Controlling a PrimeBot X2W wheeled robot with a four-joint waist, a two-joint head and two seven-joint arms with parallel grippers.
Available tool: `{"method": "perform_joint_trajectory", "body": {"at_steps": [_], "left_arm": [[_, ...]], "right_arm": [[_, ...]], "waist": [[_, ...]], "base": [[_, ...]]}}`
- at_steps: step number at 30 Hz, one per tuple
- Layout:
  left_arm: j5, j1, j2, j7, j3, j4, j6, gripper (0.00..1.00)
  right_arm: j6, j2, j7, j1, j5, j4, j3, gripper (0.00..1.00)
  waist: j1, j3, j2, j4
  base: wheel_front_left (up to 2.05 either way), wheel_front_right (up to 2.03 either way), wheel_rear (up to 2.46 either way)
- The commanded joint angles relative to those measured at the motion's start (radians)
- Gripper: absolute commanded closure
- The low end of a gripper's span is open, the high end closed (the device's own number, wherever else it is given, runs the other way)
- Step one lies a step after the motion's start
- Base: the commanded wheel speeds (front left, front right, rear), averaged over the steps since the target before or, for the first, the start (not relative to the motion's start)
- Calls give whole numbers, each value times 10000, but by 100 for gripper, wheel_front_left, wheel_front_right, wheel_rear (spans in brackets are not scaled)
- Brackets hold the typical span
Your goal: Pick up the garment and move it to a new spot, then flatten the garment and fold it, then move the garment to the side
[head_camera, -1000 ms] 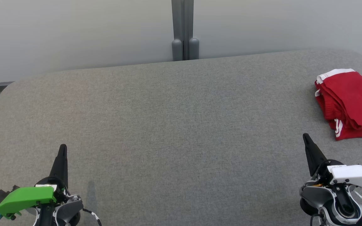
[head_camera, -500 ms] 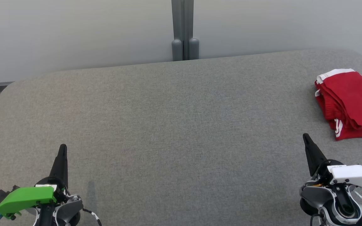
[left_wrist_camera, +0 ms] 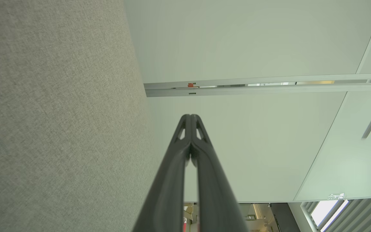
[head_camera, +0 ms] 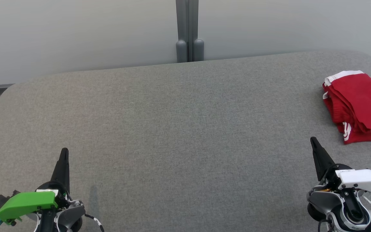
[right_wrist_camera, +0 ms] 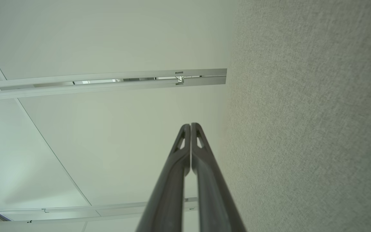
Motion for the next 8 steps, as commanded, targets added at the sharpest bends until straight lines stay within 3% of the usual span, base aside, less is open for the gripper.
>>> {"method": "perform_joint_trajectory", "body": {"at_steps": [1,8], "left_arm": [[8,-102,-5,55,33,-26,-54,100],[9,-102,-6,56,32,-26,-54,100]], "right_arm": [[0,-6,24,-56,70,9,-12,100],[0,-6,24,-56,70,9,-12,100]], "waist": [[0,0,0,0],[0,0,0,0]], "base": [[0,0,0],[0,0,0]]}}
